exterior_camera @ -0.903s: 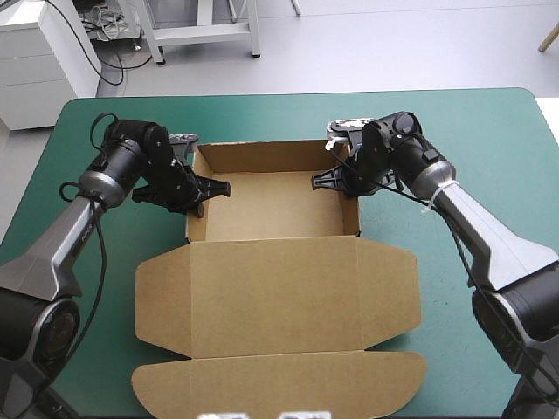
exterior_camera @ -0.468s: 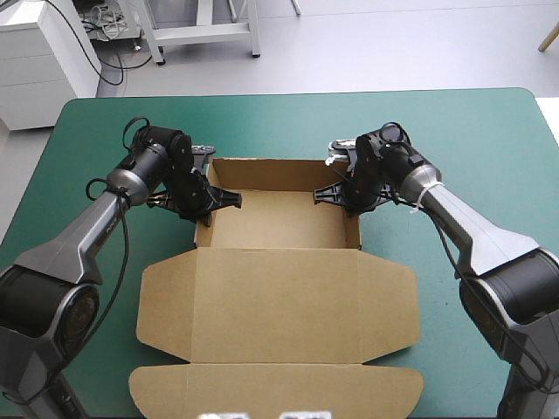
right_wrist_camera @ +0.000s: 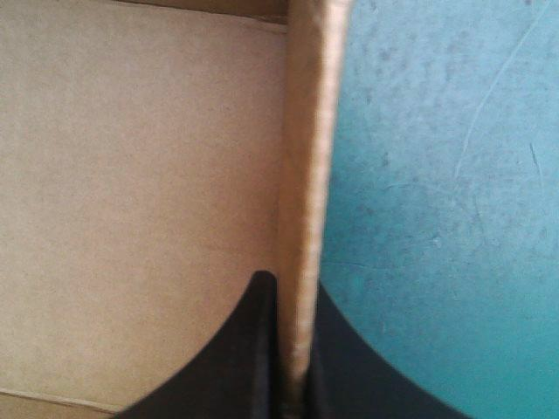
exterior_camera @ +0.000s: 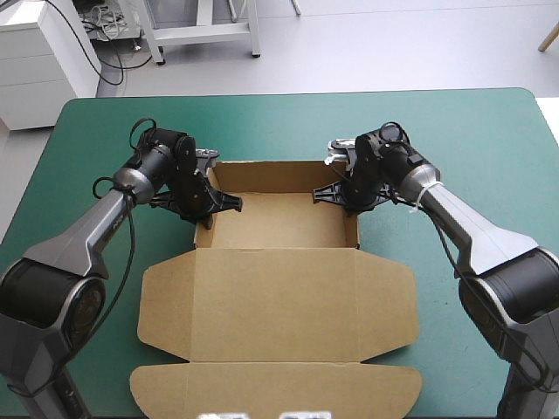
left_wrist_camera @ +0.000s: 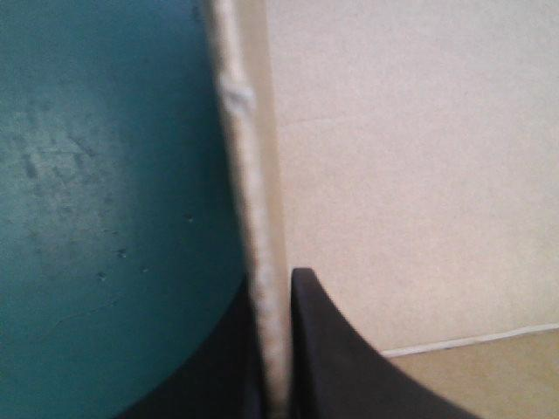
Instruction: Fold the box
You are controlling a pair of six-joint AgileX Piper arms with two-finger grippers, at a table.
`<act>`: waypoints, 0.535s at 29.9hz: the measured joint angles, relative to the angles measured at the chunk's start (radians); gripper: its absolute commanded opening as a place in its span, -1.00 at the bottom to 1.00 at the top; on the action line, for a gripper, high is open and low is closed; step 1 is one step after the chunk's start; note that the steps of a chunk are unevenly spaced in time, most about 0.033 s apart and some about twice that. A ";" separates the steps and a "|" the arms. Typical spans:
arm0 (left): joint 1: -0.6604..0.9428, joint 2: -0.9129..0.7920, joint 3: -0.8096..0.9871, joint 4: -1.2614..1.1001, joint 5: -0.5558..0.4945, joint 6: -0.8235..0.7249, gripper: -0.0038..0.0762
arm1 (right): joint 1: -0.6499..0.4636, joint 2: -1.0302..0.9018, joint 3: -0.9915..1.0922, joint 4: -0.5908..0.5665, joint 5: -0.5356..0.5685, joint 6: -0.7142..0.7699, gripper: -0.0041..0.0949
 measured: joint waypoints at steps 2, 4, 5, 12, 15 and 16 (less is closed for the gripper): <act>0.000 0.000 0.000 -0.001 -0.005 0.000 -0.92 | 0.000 0.000 0.000 0.000 0.000 0.000 -0.94; 0.000 0.000 0.000 -0.004 -0.006 0.009 -0.92 | 0.000 0.000 0.000 0.000 0.005 0.000 -0.84; 0.000 0.000 0.000 -0.005 -0.010 0.022 -0.90 | 0.000 0.000 0.000 0.000 0.007 0.000 -0.77; 0.000 0.002 -0.009 -0.006 -0.065 0.108 -0.16 | 0.002 0.012 -0.025 -0.063 0.051 -0.018 0.02; 0.000 0.002 -0.027 -0.008 -0.068 0.127 0.34 | 0.000 0.019 -0.055 -0.106 0.064 0.005 0.10; 0.000 0.002 -0.030 -0.008 -0.069 0.132 0.62 | -0.001 0.019 -0.061 -0.116 0.065 0.012 0.10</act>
